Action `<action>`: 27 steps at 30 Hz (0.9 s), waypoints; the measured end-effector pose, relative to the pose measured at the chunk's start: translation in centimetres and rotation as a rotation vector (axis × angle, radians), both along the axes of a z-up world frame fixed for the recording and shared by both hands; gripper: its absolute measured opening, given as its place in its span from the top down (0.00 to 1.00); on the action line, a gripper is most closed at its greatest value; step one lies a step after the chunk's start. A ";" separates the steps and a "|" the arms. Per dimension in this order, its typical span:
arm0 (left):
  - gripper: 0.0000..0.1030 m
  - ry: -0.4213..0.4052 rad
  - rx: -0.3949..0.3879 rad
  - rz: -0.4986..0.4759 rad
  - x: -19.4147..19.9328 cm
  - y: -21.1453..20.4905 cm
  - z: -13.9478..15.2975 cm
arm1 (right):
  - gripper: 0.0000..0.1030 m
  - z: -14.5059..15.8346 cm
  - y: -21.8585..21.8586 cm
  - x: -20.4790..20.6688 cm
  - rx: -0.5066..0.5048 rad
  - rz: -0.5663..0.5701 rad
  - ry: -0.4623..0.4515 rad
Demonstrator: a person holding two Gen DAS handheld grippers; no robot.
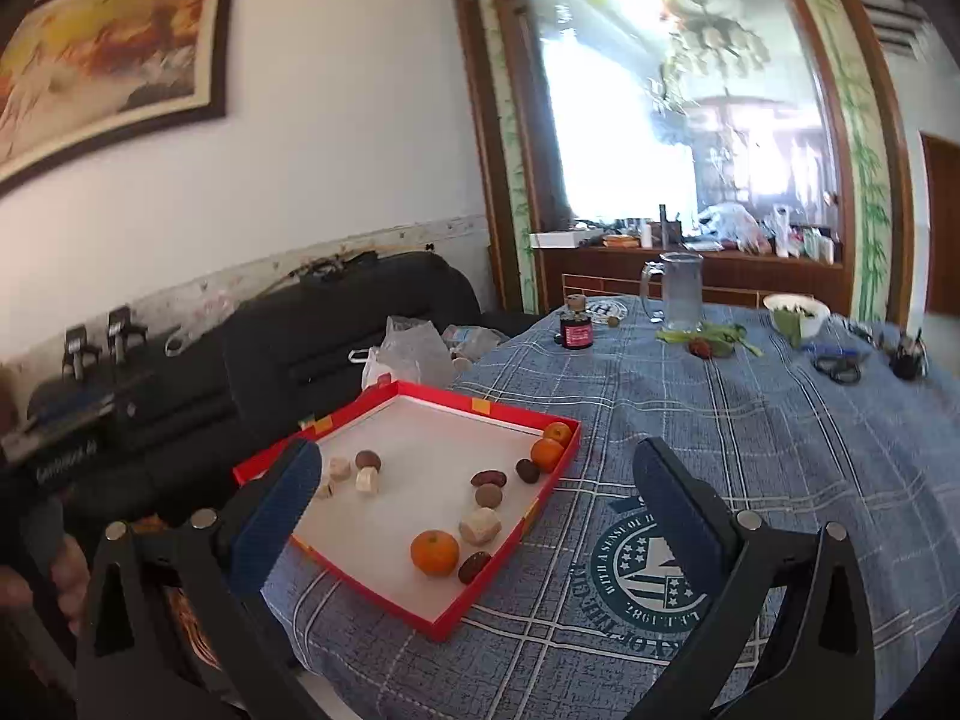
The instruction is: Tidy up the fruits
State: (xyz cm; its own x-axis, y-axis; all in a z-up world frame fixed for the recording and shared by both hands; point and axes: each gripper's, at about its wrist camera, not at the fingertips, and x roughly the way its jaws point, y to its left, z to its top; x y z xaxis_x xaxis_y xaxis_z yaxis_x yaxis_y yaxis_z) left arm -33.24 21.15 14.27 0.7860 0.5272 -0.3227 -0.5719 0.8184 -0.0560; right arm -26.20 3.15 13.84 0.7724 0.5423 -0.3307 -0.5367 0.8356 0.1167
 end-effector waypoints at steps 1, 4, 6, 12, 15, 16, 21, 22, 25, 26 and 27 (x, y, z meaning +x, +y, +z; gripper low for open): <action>0.00 0.005 -0.001 0.010 0.0 0.1 -0.1 | 0.00 -0.1 0.3 -0.2 -0.011 0.008 -0.007; 0.00 0.019 0.009 0.022 0.2 0.1 -0.2 | 0.00 -0.2 0.7 -0.7 -0.026 0.020 -0.025; 0.00 0.037 0.009 0.016 0.3 0.1 -0.3 | 0.00 -0.1 0.8 -1.0 -0.024 0.023 -0.026; 0.00 0.055 0.034 0.031 0.3 0.2 -0.7 | 0.00 -0.3 1.0 -1.2 -0.019 0.025 -0.012; 0.00 0.066 0.033 0.037 0.4 0.5 -0.9 | 0.00 -0.4 1.0 -1.1 -0.012 0.025 0.001; 0.00 0.072 0.031 0.038 0.4 0.5 -1.0 | 0.00 -0.5 1.0 -1.0 -0.010 0.027 0.008; 0.00 0.082 0.033 0.038 0.4 0.7 -1.3 | 0.00 -0.7 1.1 -0.9 -0.011 0.030 0.024; 0.00 0.083 0.034 0.039 0.4 0.7 -1.3 | 0.00 -0.7 1.2 -0.9 -0.013 0.031 0.024; 0.00 0.084 0.034 0.040 0.4 0.7 -1.3 | 0.00 -0.8 1.3 -1.0 -0.016 0.033 0.020; 0.00 0.085 0.033 0.040 0.4 0.7 -1.3 | 0.00 -0.8 1.4 -1.0 -0.018 0.033 0.019; 0.00 0.086 0.033 0.039 0.4 0.8 -1.4 | 0.00 -0.8 1.4 -1.0 -0.019 0.034 0.019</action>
State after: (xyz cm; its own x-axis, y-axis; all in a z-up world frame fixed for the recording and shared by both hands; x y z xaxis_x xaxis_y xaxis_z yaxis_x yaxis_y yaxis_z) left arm -32.81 21.94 12.92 0.7349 0.5685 -0.3699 -0.6050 0.7960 0.0214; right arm -27.23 4.55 12.99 0.7470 0.5620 -0.3552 -0.5631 0.8188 0.1115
